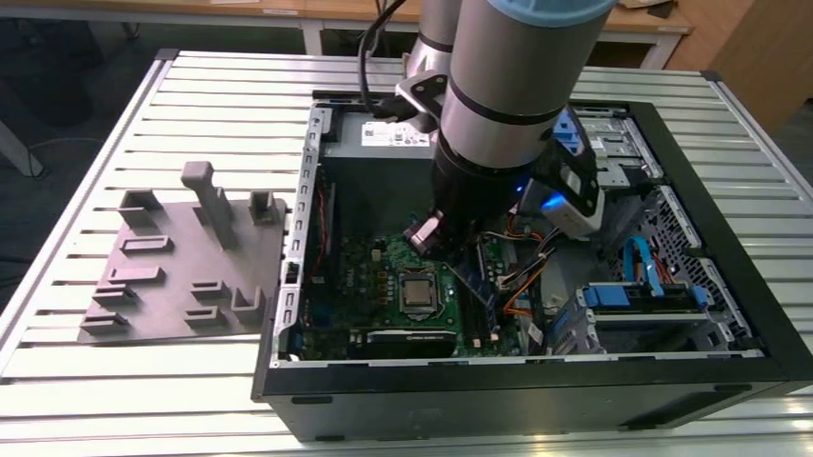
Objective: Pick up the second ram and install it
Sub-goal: 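Insert the second ram into the second slot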
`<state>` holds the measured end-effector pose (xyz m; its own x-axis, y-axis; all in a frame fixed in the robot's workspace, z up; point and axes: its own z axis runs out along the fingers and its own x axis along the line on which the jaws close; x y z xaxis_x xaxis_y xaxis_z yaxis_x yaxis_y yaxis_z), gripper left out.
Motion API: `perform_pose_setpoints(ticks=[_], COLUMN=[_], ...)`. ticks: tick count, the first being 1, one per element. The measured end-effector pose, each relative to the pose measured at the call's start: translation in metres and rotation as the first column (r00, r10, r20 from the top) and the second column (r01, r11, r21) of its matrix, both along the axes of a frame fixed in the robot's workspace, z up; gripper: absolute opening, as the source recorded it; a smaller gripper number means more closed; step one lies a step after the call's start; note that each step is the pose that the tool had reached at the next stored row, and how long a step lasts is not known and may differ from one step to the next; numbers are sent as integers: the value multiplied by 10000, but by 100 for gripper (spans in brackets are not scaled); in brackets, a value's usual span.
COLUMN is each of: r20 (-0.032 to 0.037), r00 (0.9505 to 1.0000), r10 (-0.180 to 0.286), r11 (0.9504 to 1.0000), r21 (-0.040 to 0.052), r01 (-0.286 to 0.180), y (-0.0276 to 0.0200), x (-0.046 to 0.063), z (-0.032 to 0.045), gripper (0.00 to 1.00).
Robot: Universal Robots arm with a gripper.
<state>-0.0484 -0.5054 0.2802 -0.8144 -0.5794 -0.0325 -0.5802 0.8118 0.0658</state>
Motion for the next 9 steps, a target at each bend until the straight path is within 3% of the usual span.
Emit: perform_pose_setpoints(ticks=[9], r20=[1], r00=[9970], r10=[-780], r11=[9970], r21=[0], r01=[780], y=[0], x=[0], z=[-1], gripper=[14])
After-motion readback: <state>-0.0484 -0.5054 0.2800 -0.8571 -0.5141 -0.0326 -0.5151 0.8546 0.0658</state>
